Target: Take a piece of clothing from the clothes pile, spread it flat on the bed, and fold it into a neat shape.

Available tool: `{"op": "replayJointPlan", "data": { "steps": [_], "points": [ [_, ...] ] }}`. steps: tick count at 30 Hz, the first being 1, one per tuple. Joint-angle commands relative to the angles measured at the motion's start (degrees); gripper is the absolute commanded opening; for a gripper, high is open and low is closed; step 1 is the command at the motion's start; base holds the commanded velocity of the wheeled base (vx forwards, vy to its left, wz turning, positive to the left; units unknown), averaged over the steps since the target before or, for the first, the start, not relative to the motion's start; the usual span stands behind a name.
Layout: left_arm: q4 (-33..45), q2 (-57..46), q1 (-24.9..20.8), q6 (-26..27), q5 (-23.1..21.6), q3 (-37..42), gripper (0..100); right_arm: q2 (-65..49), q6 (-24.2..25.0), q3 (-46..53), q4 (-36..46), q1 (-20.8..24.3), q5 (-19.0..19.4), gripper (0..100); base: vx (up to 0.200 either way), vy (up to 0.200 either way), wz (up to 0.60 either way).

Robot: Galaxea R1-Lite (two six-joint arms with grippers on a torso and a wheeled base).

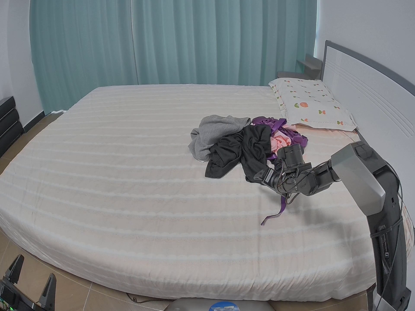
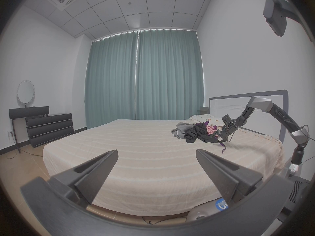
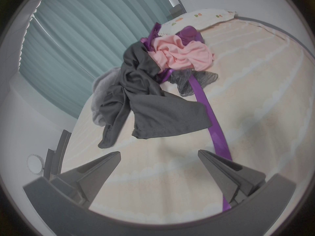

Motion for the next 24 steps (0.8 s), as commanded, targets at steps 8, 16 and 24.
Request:
{"op": "replayJointPlan", "data": {
  "steps": [8,16,24],
  "points": [
    [0.0,-0.7,0.0,0.0,0.0,1.0,100,8.3,2.8,-11.9,5.1,-0.8,-0.6,100,0.0,0.0,0.0],
    [0.1,-0.7,0.0,0.0,0.0,1.0,100,12.3,4.5,-20.4,5.4,-1.1,-4.7,100,0.0,0.0,0.0],
    [0.1,-0.7,0.0,0.0,0.0,1.0,100,14.9,4.5,-21.8,5.3,-1.1,-5.4,0,0.0,0.0,0.0]
  ]
}}
